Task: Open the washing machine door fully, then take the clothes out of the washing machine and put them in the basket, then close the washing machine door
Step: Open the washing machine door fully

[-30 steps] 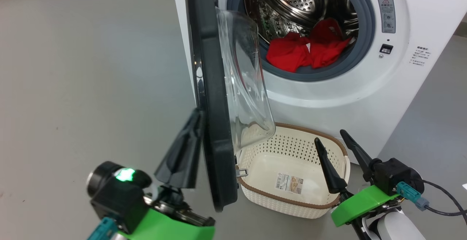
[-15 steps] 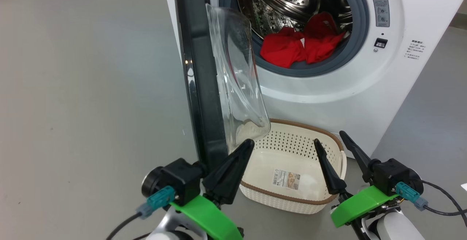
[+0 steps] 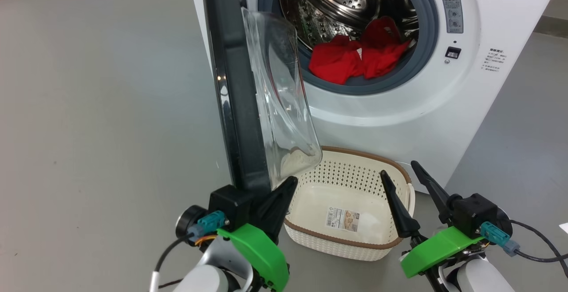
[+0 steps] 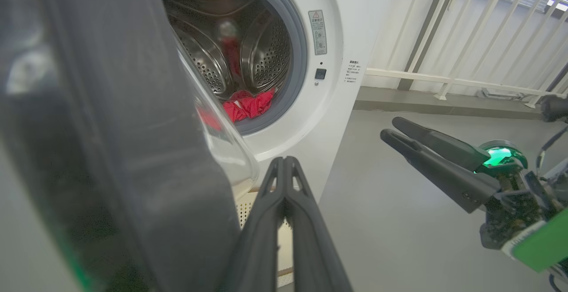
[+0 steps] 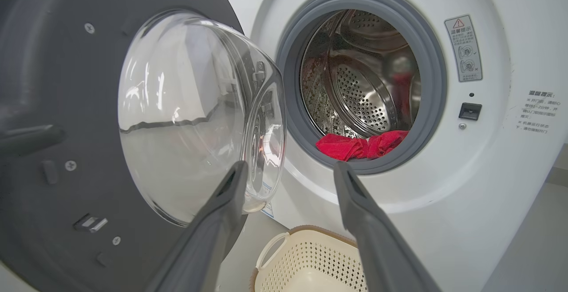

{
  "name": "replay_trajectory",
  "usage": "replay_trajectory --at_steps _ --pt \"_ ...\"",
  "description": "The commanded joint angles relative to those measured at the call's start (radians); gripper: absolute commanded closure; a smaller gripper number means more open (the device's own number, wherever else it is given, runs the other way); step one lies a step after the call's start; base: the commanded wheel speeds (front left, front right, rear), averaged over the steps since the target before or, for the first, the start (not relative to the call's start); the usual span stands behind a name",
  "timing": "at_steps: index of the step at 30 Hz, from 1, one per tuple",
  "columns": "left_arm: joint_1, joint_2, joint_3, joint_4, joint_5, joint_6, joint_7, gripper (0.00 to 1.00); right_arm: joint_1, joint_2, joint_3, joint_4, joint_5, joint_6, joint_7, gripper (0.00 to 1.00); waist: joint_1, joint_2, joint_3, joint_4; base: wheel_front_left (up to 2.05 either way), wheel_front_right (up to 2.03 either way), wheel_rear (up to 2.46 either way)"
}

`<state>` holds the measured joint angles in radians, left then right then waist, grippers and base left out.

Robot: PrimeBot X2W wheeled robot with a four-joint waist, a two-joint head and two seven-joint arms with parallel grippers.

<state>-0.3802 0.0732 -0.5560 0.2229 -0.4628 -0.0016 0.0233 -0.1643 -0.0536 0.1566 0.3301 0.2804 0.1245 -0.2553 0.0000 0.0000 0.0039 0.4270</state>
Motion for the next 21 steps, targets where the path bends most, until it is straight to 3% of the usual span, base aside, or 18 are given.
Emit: replay_trajectory --at_steps 1,21 --pt "-0.053 0.004 0.037 -0.014 -0.004 0.000 -0.012 1.00 -0.024 0.003 0.024 -0.024 -0.001 0.006 -0.006 0.00 0.0000 0.0000 0.001 -0.001 0.00 0.00 0.00" --pt "0.016 0.096 0.143 0.000 -0.033 0.086 -0.045 1.00 -0.010 0.003 0.030 -0.014 -0.001 0.006 -0.006 0.00 0.0000 0.0000 -0.006 0.052 0.00 0.00 0.00"
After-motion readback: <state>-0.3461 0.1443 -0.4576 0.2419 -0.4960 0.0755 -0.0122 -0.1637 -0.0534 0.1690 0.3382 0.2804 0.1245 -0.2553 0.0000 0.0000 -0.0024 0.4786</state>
